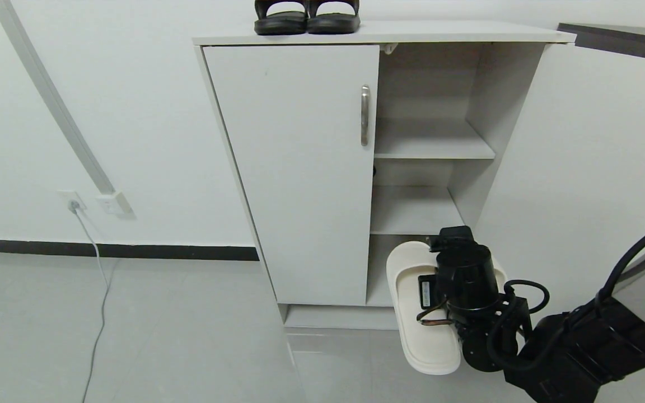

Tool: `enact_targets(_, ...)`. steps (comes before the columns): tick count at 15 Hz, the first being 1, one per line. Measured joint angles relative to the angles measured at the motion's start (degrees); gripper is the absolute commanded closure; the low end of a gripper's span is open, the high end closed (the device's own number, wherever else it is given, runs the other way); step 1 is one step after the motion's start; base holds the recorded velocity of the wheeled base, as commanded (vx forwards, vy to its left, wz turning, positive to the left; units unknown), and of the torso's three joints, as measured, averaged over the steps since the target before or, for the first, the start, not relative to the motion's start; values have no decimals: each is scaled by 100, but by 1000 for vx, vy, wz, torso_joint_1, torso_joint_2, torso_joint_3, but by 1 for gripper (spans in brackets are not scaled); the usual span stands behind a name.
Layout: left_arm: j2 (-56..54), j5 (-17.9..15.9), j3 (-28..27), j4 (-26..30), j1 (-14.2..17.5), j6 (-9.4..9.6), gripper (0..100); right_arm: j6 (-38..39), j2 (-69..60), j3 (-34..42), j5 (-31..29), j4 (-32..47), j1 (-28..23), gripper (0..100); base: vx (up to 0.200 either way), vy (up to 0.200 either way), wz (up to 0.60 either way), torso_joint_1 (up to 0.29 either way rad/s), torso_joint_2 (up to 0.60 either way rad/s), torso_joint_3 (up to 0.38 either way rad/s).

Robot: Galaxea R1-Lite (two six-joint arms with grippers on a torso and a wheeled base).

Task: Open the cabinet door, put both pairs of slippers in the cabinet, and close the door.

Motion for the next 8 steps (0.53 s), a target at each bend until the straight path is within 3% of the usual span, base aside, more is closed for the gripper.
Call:
enact_targets(3, -96, -872, 111, 207, 11, 143, 100, -5, 0, 13, 0, -83, 22, 100, 0, 0, 0, 0, 0, 0)
enact_targets(4, -110, -1025, 119, 227, 9, 234, 100, -7, 0, 22, 2, -82, 24, 100, 0, 0, 0, 0, 0, 0)
enact_targets(5, -124, -1076, 124, 234, -20, 268, 100, -11, 1, 22, 2, -82, 27, 100, 0, 0, 0, 0, 0, 0)
enact_targets(8, -185, -1120, 127, 234, -580, 257, 100, -13, 30, 6, 4, -83, 38, 100, 0, 0, 0, 0, 0, 0)
